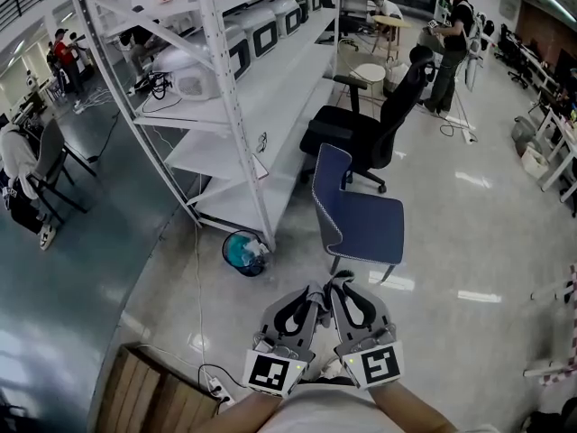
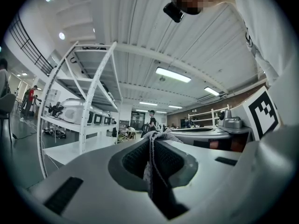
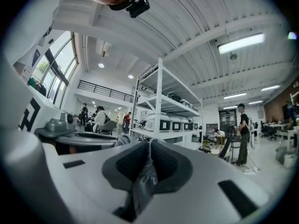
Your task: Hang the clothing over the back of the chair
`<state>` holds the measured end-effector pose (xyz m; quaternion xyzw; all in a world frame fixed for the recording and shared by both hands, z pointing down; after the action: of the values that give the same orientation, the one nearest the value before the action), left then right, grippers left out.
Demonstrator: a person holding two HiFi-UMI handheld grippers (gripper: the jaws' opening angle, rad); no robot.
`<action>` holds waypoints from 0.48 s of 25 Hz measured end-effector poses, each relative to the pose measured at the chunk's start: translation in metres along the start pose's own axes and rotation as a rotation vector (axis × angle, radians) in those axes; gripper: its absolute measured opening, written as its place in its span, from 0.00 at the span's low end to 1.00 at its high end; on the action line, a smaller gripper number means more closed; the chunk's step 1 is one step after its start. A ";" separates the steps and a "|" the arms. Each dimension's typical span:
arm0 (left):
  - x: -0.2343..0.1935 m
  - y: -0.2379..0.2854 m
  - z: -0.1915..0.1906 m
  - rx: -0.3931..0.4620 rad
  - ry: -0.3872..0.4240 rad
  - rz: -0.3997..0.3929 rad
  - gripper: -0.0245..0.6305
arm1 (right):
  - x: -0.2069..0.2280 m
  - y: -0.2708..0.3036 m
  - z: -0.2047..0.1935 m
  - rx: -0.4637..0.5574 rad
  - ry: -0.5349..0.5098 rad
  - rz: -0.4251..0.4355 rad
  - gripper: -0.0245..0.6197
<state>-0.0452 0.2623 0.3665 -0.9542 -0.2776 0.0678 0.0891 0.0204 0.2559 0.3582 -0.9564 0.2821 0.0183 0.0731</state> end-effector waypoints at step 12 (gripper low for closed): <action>0.049 0.021 -0.016 -0.001 0.010 0.050 0.09 | 0.044 -0.031 -0.003 0.015 0.002 0.048 0.11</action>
<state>0.0095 0.2695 0.3736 -0.9612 -0.2531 0.0652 0.0883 0.0743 0.2579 0.3622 -0.9487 0.3054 0.0168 0.0796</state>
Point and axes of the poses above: the fingertips, and each gripper's own axes: y forward along the fingers, x to its right, z out of its top, the point moved 2 cm from there along -y, backward along the fingers, and after that the axes turned 9 degrees about x, right-handed, at the moved point
